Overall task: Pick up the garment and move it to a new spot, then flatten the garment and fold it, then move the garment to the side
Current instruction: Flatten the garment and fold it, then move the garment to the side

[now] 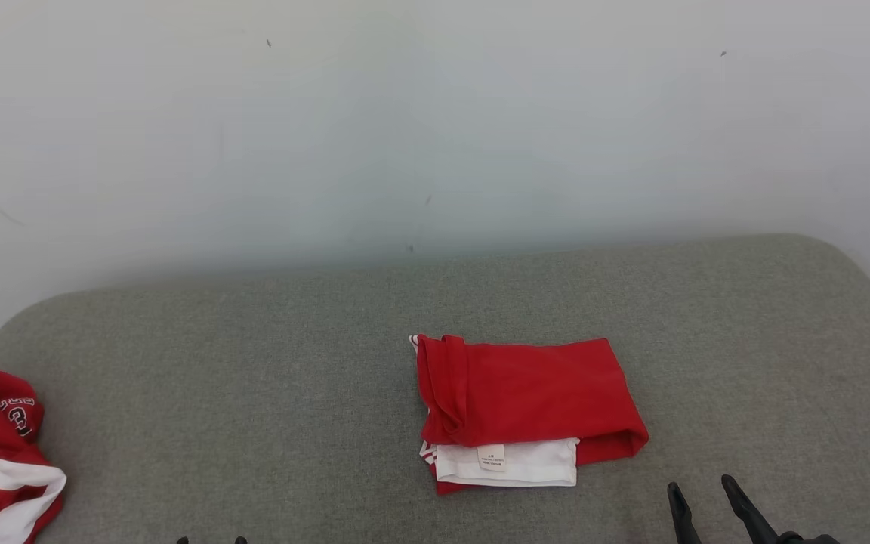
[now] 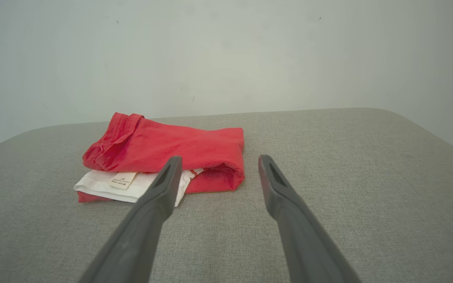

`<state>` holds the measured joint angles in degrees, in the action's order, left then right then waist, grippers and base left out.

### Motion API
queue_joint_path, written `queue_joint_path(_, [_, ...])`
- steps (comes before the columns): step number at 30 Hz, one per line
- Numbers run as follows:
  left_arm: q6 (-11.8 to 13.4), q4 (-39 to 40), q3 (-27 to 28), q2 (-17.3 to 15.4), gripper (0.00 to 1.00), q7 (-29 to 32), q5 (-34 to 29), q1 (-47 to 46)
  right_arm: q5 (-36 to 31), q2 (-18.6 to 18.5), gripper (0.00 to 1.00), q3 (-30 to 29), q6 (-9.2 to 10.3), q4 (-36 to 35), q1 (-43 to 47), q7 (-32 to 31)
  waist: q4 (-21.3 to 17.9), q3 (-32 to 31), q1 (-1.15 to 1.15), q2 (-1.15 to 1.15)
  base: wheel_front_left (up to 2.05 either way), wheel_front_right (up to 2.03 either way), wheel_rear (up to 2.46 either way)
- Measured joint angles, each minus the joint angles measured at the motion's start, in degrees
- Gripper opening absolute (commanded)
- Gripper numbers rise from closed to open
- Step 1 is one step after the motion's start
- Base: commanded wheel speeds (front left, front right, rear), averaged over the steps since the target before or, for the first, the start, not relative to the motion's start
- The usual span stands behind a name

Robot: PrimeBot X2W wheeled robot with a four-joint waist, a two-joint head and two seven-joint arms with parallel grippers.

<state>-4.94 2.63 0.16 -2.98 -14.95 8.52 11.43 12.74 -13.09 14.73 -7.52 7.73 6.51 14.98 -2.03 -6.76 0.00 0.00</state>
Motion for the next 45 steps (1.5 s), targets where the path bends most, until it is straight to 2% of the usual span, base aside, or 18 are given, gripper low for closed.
queue_joint_path(18, [0.3,-0.7,-0.6,0.1,1.0,0.0,0.5,0.1,0.9,0.3,1.0,0.1,0.0,0.2,-0.2,0.0,0.6,0.0,0.01,0.01,0.0,0.0,0.0])
queue_joint_path(24, [0.4,-0.2,-2.1,0.1,1.0,0.0,0.1,-0.2,5.0,0.6,1.0,-0.3,0.01,5.0,-4.4,0.0,0.6,1.4,0.01,0.01,0.0,0.0,0.0])
queue_joint_path(29, [0.0,0.2,-3.1,0.1,1.0,0.0,-0.1,-1.5,12.6,0.4,1.0,0.0,0.0,10.6,-10.8,0.0,1.0,3.1,0.01,0.01,0.0,0.0,0.0])
queue_joint_path(36, [0.0,1.1,-5.3,0.1,1.0,0.0,-0.5,-3.5,29.1,-3.0,1.0,3.7,0.01,20.1,-20.9,-0.7,2.2,5.9,0.01,0.01,0.0,0.0,0.0])
queue_joint_path(41, [-0.5,1.6,-6.6,0.1,1.0,0.0,-0.6,-5.5,40.8,-6.0,1.0,5.9,0.01,24.1,-27.6,-5.6,3.1,8.5,0.01,0.01,0.0,0.0,0.0])
queue_joint_path(45, [-0.6,1.8,-7.6,0.1,1.0,-0.1,-0.6,-7.5,47.1,-8.3,1.0,8.2,0.01,26.6,-31.4,-9.1,3.9,11.0,0.02,0.01,0.0,0.0,0.0])
